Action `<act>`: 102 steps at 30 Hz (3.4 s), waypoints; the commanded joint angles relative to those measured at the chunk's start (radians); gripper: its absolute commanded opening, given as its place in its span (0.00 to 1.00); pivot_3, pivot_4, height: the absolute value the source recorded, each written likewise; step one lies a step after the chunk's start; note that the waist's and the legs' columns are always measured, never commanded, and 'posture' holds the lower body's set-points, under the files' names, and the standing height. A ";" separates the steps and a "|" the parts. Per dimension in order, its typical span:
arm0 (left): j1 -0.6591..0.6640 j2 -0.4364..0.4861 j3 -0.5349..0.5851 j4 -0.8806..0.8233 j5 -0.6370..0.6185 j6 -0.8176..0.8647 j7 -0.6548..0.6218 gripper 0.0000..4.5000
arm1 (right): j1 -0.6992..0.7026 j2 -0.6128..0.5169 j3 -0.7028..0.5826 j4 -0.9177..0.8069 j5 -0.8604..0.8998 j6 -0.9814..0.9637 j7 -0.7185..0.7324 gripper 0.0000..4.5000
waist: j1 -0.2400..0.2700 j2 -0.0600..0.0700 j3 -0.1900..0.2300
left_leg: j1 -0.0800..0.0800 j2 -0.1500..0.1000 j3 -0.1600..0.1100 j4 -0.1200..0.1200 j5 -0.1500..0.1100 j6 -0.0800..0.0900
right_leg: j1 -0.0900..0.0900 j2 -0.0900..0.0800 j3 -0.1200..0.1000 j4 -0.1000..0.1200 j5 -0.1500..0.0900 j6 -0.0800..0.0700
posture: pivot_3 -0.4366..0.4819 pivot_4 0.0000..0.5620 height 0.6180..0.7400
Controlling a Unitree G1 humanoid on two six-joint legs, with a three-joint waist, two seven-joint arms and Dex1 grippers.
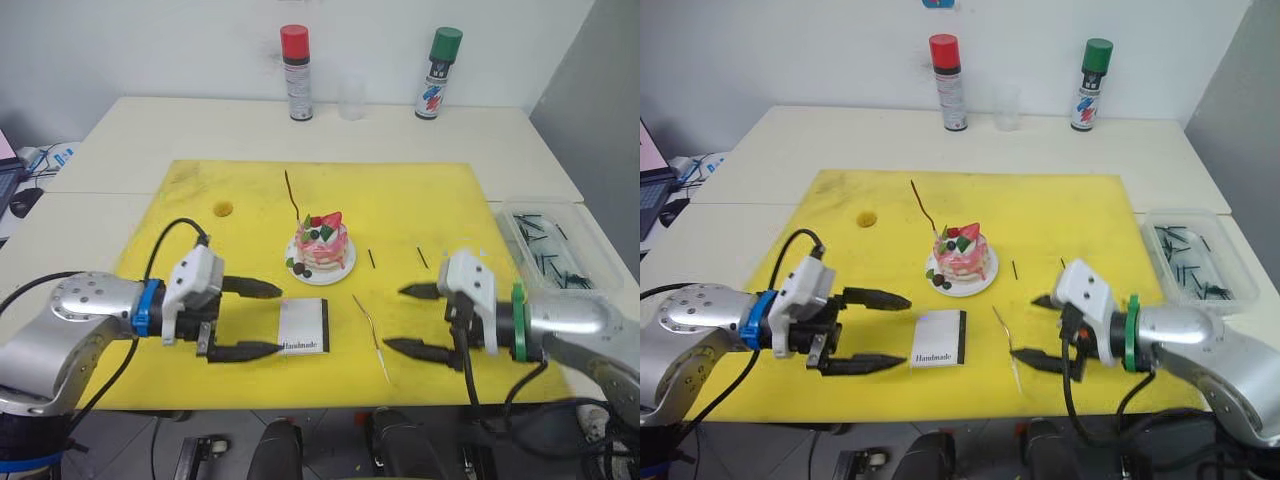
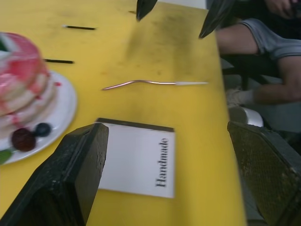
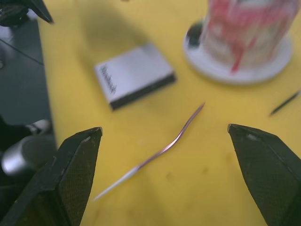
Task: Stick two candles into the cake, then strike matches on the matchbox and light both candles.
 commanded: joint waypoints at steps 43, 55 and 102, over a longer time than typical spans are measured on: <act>-0.025 -0.090 -0.082 -0.025 -0.037 -0.027 0.049 1.00 | -0.114 0.127 -0.131 0.044 0.283 0.462 -0.181 0.01 | -0.001 0.000 0.000 | 0.000 0.000 0.000 0.000 0.000 0.000 | 0.000 0.001 0.000 0.000 0.000 0.000 | 0.48 0.27 1.00; -0.032 -0.107 -0.127 -0.067 -0.069 -0.015 0.016 1.00 | 0.116 -0.451 -0.302 0.053 0.132 0.187 0.080 0.01 | 0.004 0.000 0.000 | 0.000 0.000 0.001 -0.001 0.000 0.000 | 0.000 0.000 0.000 -0.003 0.000 0.000 | 0.48 0.27 1.00; -0.048 -0.222 -0.249 -0.113 0.026 -0.081 0.115 1.00 | 0.242 -0.649 -0.026 0.318 -0.378 -0.135 0.363 0.64 | 0.001 -0.001 0.001 | 0.005 -0.001 0.004 0.004 0.000 0.000 | 0.004 0.000 0.003 0.001 0.001 0.002 | 0.48 0.27 1.00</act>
